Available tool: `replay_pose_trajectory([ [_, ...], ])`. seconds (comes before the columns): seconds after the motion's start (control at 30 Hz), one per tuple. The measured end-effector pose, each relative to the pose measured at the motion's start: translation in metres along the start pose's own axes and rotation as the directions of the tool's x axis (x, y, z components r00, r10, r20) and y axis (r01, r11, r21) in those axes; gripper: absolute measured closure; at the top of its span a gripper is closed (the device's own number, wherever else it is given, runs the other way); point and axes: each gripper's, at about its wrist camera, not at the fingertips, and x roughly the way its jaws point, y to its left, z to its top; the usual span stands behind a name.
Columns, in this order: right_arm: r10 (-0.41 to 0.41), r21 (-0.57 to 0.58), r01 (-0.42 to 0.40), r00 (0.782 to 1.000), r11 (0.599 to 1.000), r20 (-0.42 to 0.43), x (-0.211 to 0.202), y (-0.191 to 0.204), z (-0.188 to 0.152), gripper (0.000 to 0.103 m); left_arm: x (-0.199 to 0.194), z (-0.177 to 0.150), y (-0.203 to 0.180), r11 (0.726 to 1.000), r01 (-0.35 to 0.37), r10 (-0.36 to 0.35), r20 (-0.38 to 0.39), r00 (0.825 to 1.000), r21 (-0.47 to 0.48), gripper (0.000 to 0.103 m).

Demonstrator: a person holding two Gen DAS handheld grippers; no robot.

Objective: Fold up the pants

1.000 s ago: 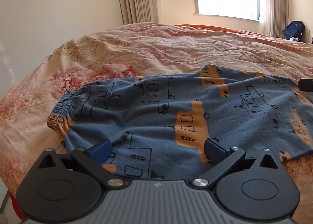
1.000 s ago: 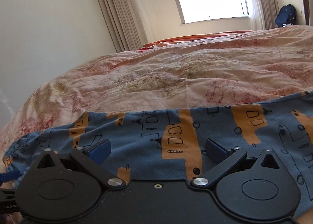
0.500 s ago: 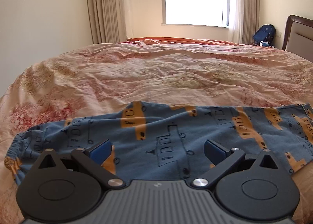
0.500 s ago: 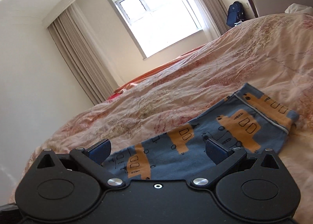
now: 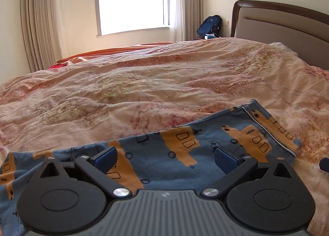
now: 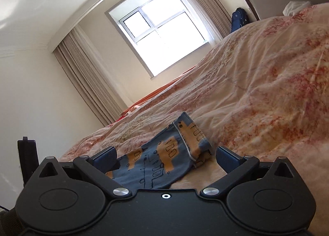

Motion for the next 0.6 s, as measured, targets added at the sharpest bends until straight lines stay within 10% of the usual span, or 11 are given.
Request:
replay_pose_trajectory([
  [0.6,-0.039,-0.085,0.023,0.982,0.996,-0.186,0.06,0.007,-0.002,0.0,0.039,-0.028,0.02,0.996,0.052,-0.052,-0.003,0.999,-0.072,0.0],
])
